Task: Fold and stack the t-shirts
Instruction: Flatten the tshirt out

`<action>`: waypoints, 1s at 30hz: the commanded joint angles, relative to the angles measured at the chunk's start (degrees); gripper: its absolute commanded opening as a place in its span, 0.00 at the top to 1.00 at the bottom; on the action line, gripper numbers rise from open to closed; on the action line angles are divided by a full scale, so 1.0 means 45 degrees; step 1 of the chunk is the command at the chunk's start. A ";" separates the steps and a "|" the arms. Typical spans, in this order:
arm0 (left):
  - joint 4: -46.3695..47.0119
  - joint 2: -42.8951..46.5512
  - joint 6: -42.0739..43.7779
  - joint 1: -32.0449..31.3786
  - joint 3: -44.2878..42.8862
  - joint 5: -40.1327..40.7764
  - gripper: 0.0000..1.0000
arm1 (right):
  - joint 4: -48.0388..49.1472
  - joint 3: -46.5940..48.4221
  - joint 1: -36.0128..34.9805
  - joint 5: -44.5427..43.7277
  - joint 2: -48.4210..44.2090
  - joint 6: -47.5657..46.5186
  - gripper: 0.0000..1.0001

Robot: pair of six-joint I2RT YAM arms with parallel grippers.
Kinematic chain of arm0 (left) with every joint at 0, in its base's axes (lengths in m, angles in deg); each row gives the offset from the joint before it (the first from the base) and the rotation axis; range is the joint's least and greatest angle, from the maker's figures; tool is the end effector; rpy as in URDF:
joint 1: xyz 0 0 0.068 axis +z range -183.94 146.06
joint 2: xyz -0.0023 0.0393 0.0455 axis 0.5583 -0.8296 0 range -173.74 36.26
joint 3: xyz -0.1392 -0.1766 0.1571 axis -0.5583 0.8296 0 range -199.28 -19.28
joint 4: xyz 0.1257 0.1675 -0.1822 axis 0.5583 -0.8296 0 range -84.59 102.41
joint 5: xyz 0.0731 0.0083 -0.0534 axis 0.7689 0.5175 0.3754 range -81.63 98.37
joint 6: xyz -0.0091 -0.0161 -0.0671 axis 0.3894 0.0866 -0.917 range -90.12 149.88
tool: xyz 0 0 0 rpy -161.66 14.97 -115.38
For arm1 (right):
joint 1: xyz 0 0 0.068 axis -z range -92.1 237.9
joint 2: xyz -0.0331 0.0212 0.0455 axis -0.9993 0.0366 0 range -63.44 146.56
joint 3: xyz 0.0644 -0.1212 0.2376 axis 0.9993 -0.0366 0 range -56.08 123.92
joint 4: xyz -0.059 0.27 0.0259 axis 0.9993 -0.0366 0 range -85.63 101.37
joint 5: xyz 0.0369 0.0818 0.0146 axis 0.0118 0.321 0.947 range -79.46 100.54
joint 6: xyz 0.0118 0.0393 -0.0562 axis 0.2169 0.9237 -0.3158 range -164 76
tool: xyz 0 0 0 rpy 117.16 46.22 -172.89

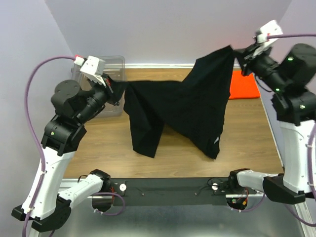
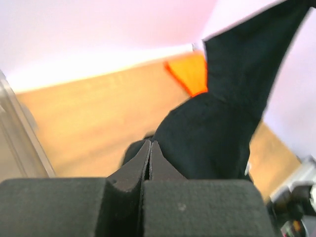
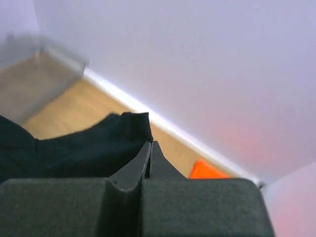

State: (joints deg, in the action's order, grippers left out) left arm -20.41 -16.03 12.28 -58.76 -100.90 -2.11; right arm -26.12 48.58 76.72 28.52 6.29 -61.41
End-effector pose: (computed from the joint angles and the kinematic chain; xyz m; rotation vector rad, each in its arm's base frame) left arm 0.1647 -0.0876 0.4964 0.2493 1.6606 -0.7125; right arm 0.2284 0.0630 0.5563 -0.6287 1.4887 0.1694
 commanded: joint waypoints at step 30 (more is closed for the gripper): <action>0.8250 0.1269 -0.0678 -0.0012 -0.1747 -0.3180 1.00 | 0.2218 1.0630 0.0922 -0.4757 0.1749 0.0001 0.99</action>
State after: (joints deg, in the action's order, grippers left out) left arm 12.86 -12.05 8.21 -58.76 -114.06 -22.63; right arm -19.70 97.39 80.39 12.46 12.08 -59.55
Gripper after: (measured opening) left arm 0.004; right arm 0.006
